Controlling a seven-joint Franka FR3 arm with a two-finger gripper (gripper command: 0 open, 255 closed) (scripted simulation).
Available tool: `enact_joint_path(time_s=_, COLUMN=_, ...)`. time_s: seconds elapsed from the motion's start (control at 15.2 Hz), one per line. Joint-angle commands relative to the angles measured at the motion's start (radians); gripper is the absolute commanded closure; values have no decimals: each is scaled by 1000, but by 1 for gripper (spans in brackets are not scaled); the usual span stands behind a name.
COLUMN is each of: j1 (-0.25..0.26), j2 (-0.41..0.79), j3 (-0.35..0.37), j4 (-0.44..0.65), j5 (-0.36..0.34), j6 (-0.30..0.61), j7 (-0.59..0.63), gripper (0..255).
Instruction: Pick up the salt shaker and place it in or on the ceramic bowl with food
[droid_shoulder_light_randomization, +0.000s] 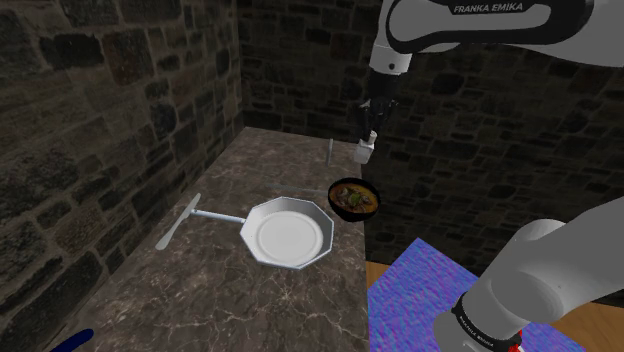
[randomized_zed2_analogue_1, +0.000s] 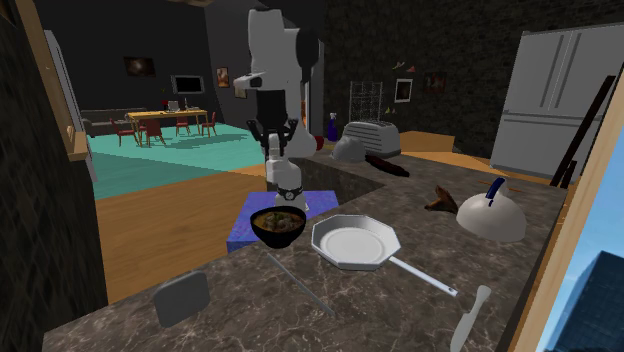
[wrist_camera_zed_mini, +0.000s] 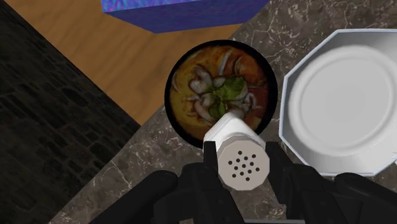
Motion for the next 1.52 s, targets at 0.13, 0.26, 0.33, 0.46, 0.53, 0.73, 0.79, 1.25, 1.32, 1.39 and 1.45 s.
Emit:
enact_joint_path(time_s=0.13, j1=-1, j2=-2, j3=-2, j4=-53, j5=-1, j6=51, j7=-5, gripper=255)
enact_joint_path(time_s=0.26, j1=-1, j2=-2, j3=-2, j4=-80, j5=-1, j6=78, j7=-5, gripper=255)
enact_joint_path(time_s=0.33, j1=-1, j2=-2, j3=-2, j4=-93, j5=-1, j6=92, j7=-6, gripper=255)
enact_joint_path(time_s=0.46, j1=-1, j2=-1, j3=-2, j4=-119, j5=-1, j6=119, j7=-6, gripper=255)
enact_joint_path(time_s=0.53, j1=-1, j2=0, j3=-2, j4=-132, j5=-1, j6=132, j7=-6, gripper=255)
enact_joint_path(time_s=0.73, j1=-1, j2=4, j3=-2, j4=-169, j5=0, j6=173, j7=-6, gripper=255)
enact_joint_path(time_s=0.79, j1=-1, j2=6, j3=-2, j4=-181, j5=0, j6=187, j7=-7, gripper=255)
enact_joint_path(time_s=1.25, j1=-1, j2=21, j3=-1, j4=-247, j5=0, j6=269, j7=-7, gripper=255)
enact_joint_path(time_s=1.32, j1=-1, j2=22, j3=-1, j4=-247, j5=0, j6=269, j7=-7, gripper=255)
enact_joint_path(time_s=1.39, j1=-1, j2=22, j3=-1, j4=-247, j5=0, j6=269, j7=-7, gripper=255)
enact_joint_path(time_s=1.45, j1=-1, j2=22, j3=-1, j4=-247, j5=0, j6=269, j7=-7, gripper=255)
